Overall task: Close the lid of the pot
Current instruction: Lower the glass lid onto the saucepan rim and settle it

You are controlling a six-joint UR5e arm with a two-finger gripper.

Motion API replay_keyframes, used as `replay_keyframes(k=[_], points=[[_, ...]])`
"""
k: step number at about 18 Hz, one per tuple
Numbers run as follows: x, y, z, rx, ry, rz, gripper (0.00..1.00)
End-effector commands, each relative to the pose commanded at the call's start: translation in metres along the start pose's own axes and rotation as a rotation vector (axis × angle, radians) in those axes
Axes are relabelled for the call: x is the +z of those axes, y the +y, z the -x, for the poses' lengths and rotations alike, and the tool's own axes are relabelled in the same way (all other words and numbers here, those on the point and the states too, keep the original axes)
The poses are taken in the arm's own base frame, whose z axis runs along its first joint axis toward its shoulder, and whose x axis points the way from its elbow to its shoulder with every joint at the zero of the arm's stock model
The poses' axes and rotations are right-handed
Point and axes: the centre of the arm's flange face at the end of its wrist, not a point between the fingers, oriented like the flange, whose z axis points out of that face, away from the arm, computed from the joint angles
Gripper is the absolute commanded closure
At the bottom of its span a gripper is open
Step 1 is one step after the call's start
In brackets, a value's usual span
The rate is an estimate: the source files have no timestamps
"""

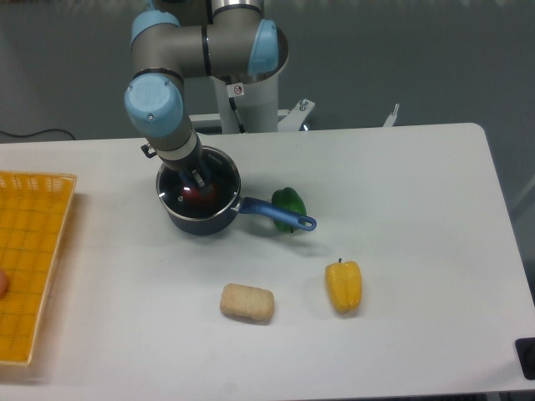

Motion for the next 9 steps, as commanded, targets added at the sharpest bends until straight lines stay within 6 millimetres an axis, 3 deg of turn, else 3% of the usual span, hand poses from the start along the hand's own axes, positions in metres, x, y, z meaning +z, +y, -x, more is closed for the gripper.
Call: replay_keyframes(k=[9], points=[[0.0020, -0.0018, 0.0013, 0.005, 0.001, 0.008, 0.59]])
